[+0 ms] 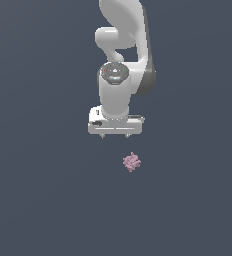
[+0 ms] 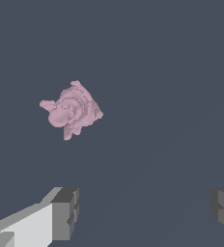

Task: Pick up the object and move it to a goal position.

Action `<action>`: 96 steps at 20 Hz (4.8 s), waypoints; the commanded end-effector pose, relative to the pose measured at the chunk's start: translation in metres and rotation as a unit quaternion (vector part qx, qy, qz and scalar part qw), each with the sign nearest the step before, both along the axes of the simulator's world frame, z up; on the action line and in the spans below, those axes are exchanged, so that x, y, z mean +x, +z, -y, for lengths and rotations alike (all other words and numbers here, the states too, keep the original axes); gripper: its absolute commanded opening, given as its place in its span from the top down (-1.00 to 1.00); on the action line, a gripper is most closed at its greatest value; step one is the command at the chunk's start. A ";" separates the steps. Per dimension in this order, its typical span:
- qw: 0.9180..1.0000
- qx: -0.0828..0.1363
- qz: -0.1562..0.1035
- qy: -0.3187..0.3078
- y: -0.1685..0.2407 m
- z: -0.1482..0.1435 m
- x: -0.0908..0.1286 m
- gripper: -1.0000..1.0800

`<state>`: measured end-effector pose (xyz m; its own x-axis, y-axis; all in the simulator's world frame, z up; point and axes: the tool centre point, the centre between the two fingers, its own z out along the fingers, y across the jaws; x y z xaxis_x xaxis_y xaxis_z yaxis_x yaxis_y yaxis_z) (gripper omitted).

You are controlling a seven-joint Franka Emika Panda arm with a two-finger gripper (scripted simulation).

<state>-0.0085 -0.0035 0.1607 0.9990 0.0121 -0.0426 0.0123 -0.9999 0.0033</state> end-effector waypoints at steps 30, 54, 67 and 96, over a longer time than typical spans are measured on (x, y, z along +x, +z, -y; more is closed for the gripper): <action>0.990 0.001 0.004 0.140 -0.036 -0.038 0.031 -0.92; 0.954 0.008 0.019 0.297 -0.075 -0.075 0.060 -0.92; 0.954 0.008 0.020 0.300 -0.120 -0.076 0.060 -0.92; 0.954 0.008 0.020 0.300 -0.026 0.003 0.071 1.00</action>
